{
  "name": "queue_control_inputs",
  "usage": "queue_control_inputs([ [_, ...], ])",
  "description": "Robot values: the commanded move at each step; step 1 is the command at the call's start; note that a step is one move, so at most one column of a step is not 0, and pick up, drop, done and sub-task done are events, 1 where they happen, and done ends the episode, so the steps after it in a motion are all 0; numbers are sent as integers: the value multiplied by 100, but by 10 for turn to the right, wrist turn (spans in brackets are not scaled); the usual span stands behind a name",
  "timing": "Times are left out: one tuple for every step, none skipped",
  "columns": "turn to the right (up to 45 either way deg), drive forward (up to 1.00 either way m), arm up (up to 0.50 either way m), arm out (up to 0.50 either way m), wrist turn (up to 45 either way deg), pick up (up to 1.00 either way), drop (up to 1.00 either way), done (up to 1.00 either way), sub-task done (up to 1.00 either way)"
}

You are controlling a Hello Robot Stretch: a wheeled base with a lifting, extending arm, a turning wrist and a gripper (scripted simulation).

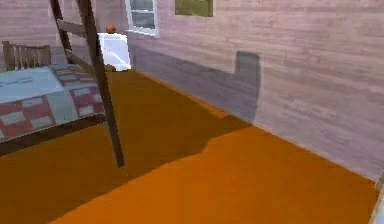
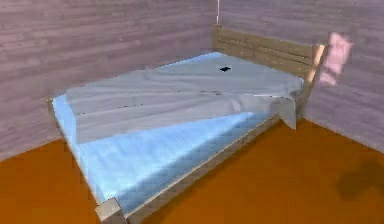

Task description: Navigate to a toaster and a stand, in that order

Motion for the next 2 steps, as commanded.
queue_control_inputs([
  [-300, 0, 0, 0, 0, 0, 0, 0, 0],
  [0, 5, 0, 0, 0, 0, 0, 0, 0],
])
